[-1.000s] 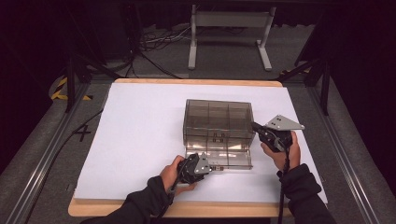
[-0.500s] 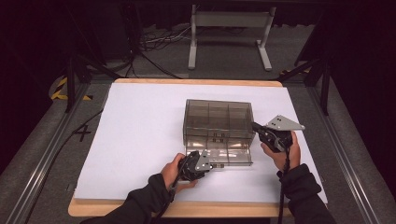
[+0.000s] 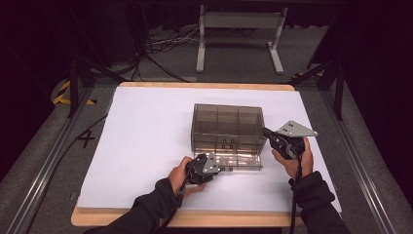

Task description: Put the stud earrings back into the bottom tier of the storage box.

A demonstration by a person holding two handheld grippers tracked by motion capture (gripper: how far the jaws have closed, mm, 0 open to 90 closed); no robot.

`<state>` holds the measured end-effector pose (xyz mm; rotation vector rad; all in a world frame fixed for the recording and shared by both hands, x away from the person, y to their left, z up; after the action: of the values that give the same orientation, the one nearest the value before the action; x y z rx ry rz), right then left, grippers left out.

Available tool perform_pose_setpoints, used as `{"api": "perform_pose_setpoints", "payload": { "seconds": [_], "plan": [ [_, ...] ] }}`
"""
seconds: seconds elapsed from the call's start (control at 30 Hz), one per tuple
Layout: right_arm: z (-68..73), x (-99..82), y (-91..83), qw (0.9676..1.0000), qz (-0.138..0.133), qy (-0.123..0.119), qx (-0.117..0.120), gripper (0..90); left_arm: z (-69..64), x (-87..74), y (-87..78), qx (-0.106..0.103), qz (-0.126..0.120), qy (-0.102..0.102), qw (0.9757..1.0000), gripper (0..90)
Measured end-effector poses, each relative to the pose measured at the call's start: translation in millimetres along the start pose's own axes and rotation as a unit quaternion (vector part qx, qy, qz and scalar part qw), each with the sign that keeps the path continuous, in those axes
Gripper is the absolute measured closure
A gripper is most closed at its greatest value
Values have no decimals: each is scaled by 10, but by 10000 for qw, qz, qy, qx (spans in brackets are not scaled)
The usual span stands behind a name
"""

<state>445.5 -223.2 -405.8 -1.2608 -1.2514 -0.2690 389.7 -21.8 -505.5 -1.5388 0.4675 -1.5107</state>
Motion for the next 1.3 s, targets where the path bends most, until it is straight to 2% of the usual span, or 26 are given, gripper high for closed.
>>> {"api": "perform_pose_setpoints", "payload": {
  "seconds": [0.5, 0.63, 0.67, 0.7, 1.3],
  "plan": [
    [-3, -2, 0, 10000, -21, 64, 51, 900, 102, 35, 40, 119, 4, 43, 9999, 900],
    [-3, -3, 0, 10000, -25, 78, 56, 900, 146, 36, 45, 143, -6, 4, 9999, 900],
    [-4, -3, 0, 10000, -26, 77, 56, 900, 155, 31, 44, 139, 16, -65, 9999, 900],
    [-4, -4, 0, 9999, -25, 77, 61, 900, 178, 37, 50, 140, -2, -23, 9999, 900],
    [-3, -3, 0, 9999, -27, 83, 55, 900, 289, 69, 102, 214, 6, -96, 9997, 900]
  ]
}}
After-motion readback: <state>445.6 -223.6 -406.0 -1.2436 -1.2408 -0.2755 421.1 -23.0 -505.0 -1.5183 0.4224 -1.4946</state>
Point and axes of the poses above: each handheld gripper's, and its own axes: y roughly forward along the jaws, x roughly out of its top, z roughly to its left, the point moved 8 cm from there along y, roughly forward along the jaws, and after that the axes turned 8 degrees about z, right-handed, at the moved point
